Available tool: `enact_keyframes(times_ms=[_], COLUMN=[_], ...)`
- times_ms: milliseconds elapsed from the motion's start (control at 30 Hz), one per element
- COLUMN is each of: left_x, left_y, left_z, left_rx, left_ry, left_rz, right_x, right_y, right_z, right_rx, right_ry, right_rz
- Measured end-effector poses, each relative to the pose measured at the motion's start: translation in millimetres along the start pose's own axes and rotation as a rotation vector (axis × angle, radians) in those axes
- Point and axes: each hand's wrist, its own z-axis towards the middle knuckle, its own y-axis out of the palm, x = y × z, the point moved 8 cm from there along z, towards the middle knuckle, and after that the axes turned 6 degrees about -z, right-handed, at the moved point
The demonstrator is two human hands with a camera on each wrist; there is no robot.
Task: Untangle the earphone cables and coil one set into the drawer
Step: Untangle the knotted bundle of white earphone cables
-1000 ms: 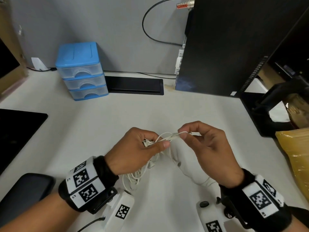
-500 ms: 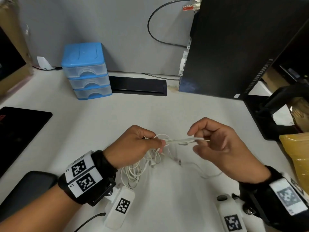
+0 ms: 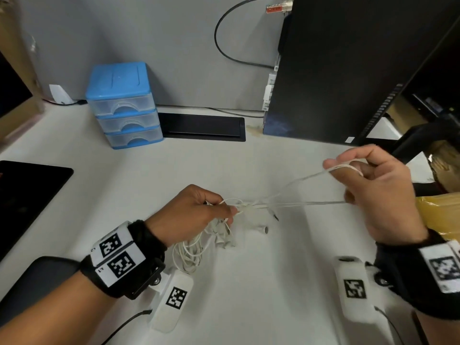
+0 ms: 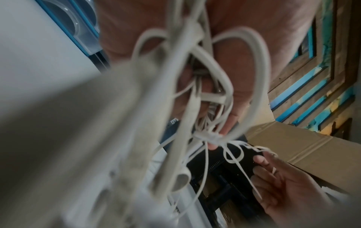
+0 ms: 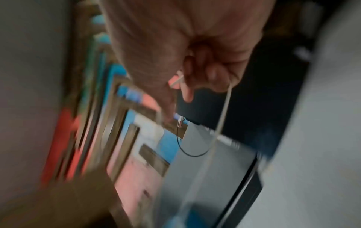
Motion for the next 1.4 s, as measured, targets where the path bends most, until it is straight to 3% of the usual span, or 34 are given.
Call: enact_keyframes(times_ms=[67, 167, 233, 333, 433, 500, 633, 700, 800, 900, 1033, 1100, 1200, 1267, 1333, 1400], left_x=[-1, -6, -7, -4, 1, 1, 5, 2, 2, 6, 9, 9, 12, 11, 14, 17], left_y=[0, -3, -11, -32, -44, -45, -36, -37, -35, -35, -37, -42, -38, -34, -26, -16], left_z=[0, 0, 2, 6, 6, 6, 6, 5, 5, 5, 3, 3, 3, 3, 1, -1], left_rx=[-0.002, 0.018, 0.057, 0.149, 0.181, 0.187, 0.151, 0.151, 0.130, 0.166, 0.204, 0.244, 0.237, 0.227, 0.209, 0.180], left_ry=[-0.020, -0.042, -0.033, -0.027, -0.015, -0.020, -0.007, -0.015, 0.017, 0.066, 0.053, 0.061, 0.101, 0.112, 0.134, 0.161], left_rz=[-0.011, 0.011, 0.018, -0.021, -0.034, -0.026, 0.019, 0.026, -0.008, -0.069, -0.072, -0.081, -0.093, -0.095, -0.086, -0.064], right_x=[2, 25, 38, 42, 23, 14, 42, 48, 41, 28, 21, 22, 28, 17, -6, -23], right_y=[-4, -9, -26, -55, -69, -63, -38, -36, -37, -24, -4, 9, 33, 50, 66, 70], right_z=[2, 9, 18, 36, 30, 22, 18, 18, 21, 19, 12, 6, -17, -37, -45, -45], right_rx=[-0.029, -0.078, -0.013, 0.051, 0.176, 0.230, 0.076, 0.075, 0.096, -0.022, -0.184, -0.341, -0.718, -0.862, -0.759, -0.502], right_ry=[0.016, 0.357, 0.469, 0.336, 0.131, 0.085, 0.440, 0.492, 0.314, 0.125, -0.020, -0.050, -0.098, -0.134, -0.205, -0.286], right_rz=[-0.092, 0.429, 0.683, 0.541, 0.109, -0.114, 0.264, 0.277, 0.070, -0.143, -0.314, -0.408, -0.670, -0.607, -0.420, -0.290])
